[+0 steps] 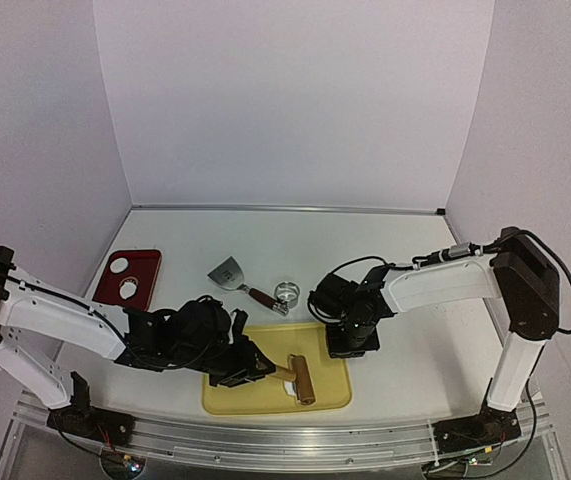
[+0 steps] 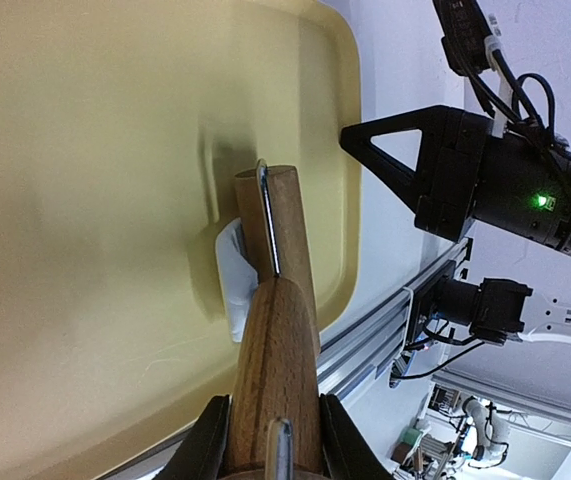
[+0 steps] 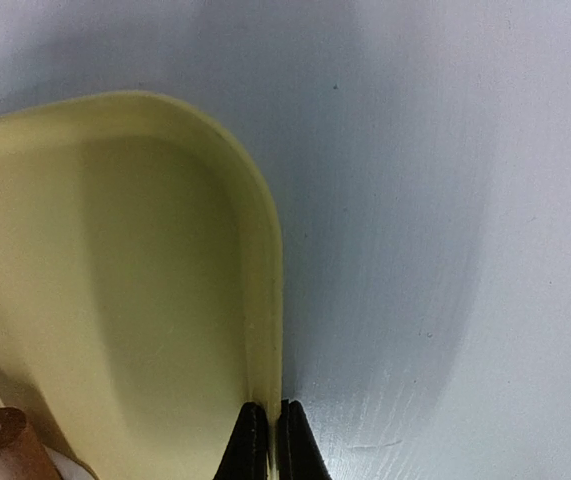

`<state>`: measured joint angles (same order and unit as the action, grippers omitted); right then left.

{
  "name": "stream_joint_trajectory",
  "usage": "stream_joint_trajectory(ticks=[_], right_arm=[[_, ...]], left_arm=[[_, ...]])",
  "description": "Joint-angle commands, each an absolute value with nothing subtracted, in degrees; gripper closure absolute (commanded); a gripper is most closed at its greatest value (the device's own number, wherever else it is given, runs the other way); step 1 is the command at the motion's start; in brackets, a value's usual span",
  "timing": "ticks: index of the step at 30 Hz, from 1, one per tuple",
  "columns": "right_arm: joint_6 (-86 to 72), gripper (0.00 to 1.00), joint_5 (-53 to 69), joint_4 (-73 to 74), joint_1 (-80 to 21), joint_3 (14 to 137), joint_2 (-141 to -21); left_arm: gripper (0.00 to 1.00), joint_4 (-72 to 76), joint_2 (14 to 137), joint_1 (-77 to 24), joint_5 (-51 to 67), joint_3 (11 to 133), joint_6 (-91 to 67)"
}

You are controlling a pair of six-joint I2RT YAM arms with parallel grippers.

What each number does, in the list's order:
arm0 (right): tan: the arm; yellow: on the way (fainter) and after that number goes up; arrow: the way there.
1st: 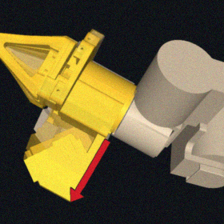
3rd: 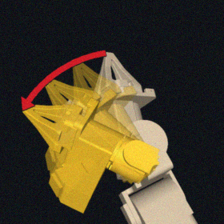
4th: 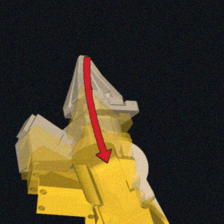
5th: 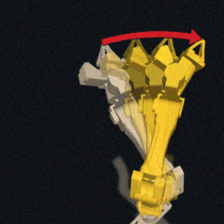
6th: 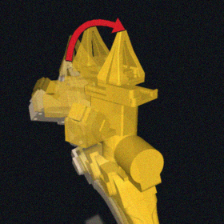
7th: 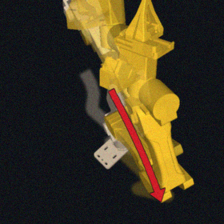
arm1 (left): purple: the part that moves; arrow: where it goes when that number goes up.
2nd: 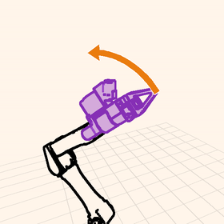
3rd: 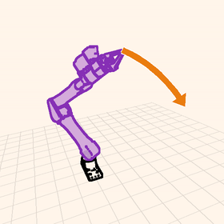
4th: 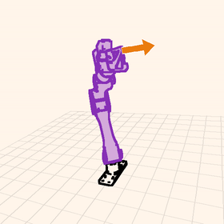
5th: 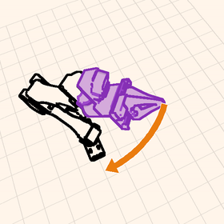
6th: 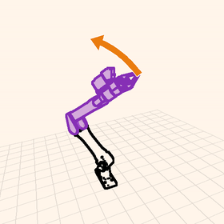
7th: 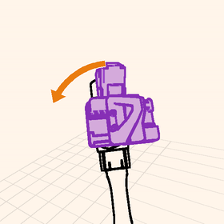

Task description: Roll out the dumpling wrappers from the dough

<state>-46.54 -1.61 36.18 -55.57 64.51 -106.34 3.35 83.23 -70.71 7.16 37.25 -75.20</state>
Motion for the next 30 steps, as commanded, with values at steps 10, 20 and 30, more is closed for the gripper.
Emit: stream_joint_trajectory(ticks=[10,20,30], right_arm=[[-47.7,1.0,-1.9,35.8,-56.2,63.9,-108.5],[-48.2,1.0,-2.2,36.2,-56.2,66.8,-110.6],[-50.1,1.0,-2.8,36.3,-56.2,68.1,-110.6]], left_arm=[[1.0,-22.8,80.5,-70.7,8.8,29.0,-74.9],[1.0,-23.4,80.3,-70.7,9.5,28.9,-73.0],[1.0,-19.7,84.3,-70.2,11.7,26.2,-71.3]])
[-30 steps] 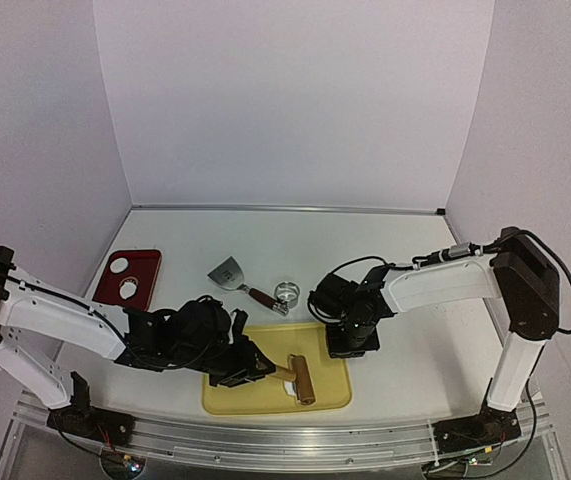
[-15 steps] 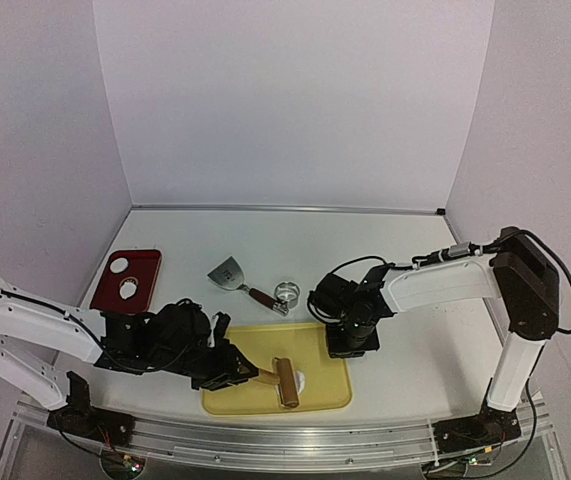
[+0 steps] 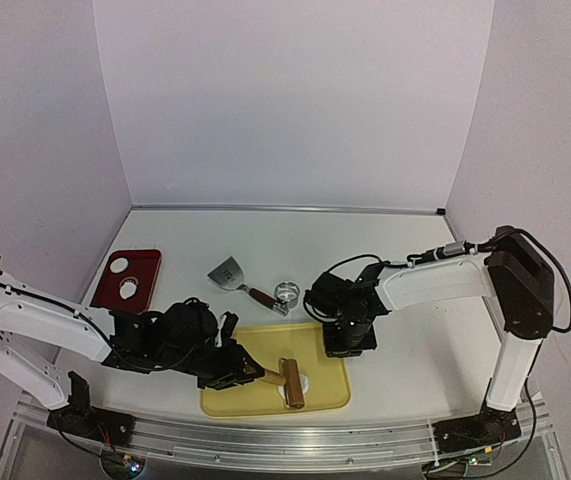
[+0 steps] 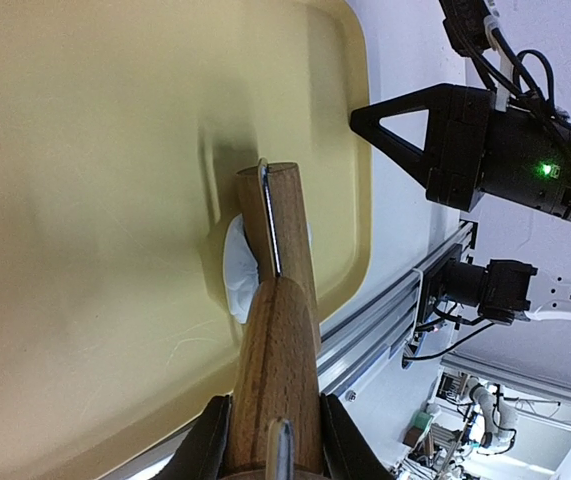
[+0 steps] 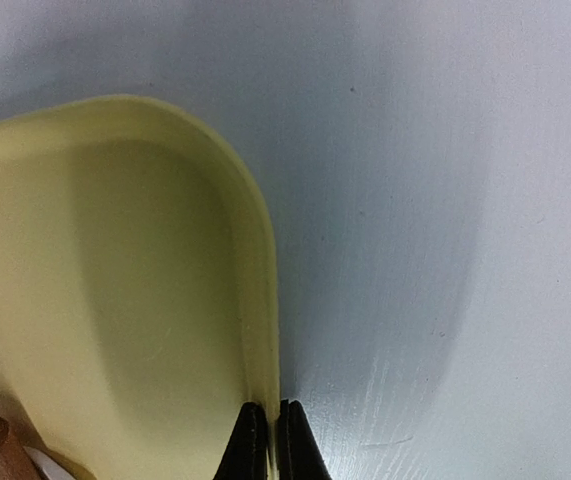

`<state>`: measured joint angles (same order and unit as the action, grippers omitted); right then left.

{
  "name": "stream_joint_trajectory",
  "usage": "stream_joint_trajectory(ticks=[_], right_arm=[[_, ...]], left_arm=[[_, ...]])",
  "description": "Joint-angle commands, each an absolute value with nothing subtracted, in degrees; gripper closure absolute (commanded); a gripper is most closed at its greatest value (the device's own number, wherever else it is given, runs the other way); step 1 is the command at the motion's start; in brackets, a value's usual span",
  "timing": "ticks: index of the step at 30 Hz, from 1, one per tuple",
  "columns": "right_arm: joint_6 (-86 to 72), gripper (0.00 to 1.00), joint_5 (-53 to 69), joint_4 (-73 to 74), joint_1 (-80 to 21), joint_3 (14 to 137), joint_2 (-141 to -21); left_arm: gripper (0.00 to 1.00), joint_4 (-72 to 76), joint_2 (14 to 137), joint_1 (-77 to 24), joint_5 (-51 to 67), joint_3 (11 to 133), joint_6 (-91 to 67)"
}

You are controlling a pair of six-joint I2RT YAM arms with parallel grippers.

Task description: Roll out the dumpling wrappers from the dough

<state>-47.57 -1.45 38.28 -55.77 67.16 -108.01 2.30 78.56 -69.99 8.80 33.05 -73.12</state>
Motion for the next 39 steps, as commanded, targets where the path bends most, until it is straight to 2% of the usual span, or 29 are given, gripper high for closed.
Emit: stream_joint_trajectory(ticks=[1,9,18,39], right_arm=[[-50.3,1.0,-2.8,36.4,-56.2,68.1,-110.6],[-51.8,1.0,-2.8,36.4,-56.3,68.2,-110.4],[-52.8,1.0,-2.9,36.5,-56.3,68.0,-110.1],[-52.3,1.0,-2.6,36.6,-56.4,68.5,-111.1]], left_arm=[[1.0,-19.6,84.3,-70.1,11.8,25.9,-71.1],[1.0,-16.9,85.0,-68.3,13.2,23.7,-69.2],[1.0,-14.4,91.3,-66.8,14.9,26.4,-65.3],[1.0,-13.6,97.2,-65.7,15.7,29.1,-62.4]])
